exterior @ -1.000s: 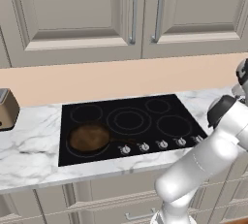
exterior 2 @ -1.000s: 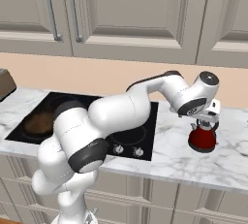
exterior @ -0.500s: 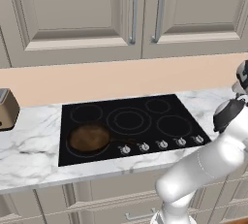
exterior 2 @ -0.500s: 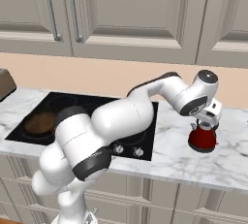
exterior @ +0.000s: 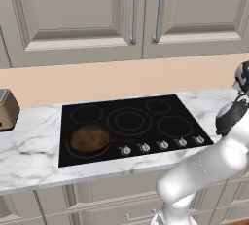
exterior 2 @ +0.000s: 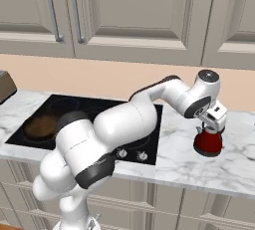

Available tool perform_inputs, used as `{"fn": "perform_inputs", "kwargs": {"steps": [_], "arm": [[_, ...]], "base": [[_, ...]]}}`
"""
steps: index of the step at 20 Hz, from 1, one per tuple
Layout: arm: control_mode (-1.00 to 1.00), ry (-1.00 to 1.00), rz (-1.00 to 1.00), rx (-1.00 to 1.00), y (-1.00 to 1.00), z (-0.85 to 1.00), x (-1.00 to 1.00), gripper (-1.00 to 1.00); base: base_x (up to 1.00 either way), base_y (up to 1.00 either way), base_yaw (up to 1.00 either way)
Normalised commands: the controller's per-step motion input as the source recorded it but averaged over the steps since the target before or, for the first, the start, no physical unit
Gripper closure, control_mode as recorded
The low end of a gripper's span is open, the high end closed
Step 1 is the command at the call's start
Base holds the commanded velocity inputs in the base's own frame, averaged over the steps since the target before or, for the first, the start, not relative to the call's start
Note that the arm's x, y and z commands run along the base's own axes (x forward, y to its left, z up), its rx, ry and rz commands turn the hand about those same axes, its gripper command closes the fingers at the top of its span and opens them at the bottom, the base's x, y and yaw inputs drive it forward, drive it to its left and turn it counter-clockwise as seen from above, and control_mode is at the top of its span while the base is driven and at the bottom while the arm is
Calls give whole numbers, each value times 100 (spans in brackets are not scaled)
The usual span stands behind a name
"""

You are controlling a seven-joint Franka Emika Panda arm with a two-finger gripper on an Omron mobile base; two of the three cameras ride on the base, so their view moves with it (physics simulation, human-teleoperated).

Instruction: Pick the kettle from the counter and place it on a stove burner. Then turn the burner on.

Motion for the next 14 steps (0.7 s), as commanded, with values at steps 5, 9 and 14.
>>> {"fn": "perform_inputs", "kwargs": {"steps": [5,9,14], "arm": [[-100,0,-23,0,7,-4,0,-100],[-100,0,-21,0,0,-8,0,-100],[-100,0,-18,0,0,-23,0,-100]], "base": [[0,0,0],[0,0,0],[0,0,0]]}}
